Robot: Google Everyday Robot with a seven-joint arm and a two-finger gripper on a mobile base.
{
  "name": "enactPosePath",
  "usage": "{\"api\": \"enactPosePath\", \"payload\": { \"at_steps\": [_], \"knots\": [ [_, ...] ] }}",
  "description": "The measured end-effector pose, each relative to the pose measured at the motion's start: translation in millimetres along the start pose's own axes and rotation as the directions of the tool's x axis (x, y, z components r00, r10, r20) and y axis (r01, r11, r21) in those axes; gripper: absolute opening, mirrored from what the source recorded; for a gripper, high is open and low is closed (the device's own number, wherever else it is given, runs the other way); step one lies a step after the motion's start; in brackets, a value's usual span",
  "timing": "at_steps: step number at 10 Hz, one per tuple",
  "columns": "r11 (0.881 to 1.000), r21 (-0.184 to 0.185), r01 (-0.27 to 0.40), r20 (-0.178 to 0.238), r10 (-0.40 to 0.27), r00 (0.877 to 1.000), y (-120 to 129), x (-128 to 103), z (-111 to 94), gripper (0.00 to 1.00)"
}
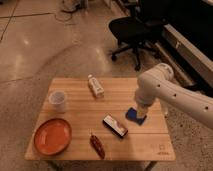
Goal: Place the pepper in the ceramic bowl
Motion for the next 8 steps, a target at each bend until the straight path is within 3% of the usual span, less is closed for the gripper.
{"api": "enactPosePath", "payload": {
  "at_steps": [4, 8],
  "knots": [
    [1.0, -0.004, 0.002, -0.003, -0.002, 1.0, 2, 0, 1, 0.65],
    [0.999, -0.039, 0.003, -0.044, -0.005, 0.999, 30, -5, 17, 0.65]
  ]
}}
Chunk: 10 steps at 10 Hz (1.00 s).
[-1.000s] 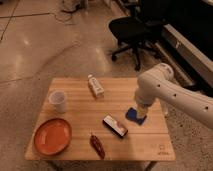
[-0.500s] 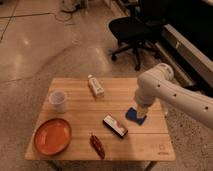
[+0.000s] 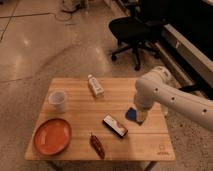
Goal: Place the pepper in the ceramic bowl
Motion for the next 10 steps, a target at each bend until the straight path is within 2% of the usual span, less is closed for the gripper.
{"api": "enactPosePath", "payload": {
  "at_steps": [2, 5, 7, 10],
  "knots": [
    [0.999, -0.032, -0.014, -0.016, 0.013, 1.0, 16, -9, 18, 0.65],
    [0.994, -0.096, -0.055, -0.012, 0.054, 0.998, 42, -26, 47, 0.65],
    [0.991, -0.12, -0.05, 0.012, 0.052, 0.999, 57, -39, 61, 0.65],
    [0.99, -0.136, 0.045, 0.077, -0.034, 0.996, 81, -77, 80, 0.65]
  ]
}}
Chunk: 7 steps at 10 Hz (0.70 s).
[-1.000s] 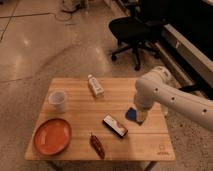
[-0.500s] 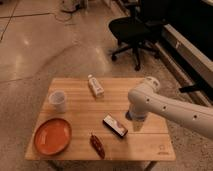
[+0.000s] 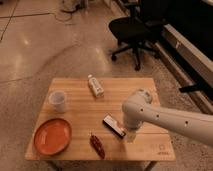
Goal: Place the pepper in the ceramic bowl
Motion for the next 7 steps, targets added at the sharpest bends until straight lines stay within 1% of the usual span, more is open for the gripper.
{"api": "enactPosePath", "payload": {
  "at_steps": [2, 4, 5, 7],
  "knots": [
    [0.997, -0.009, 0.08, 0.019, -0.08, 0.997, 17, -20, 15, 0.65],
    [0.991, -0.019, 0.129, 0.024, -0.129, 0.991, 30, -33, 26, 0.65],
    [0.99, -0.023, 0.142, 0.024, -0.141, 0.99, 34, -40, 33, 0.65],
    [0.992, -0.021, 0.128, 0.027, -0.128, 0.991, 35, -46, 39, 0.65]
  ]
}}
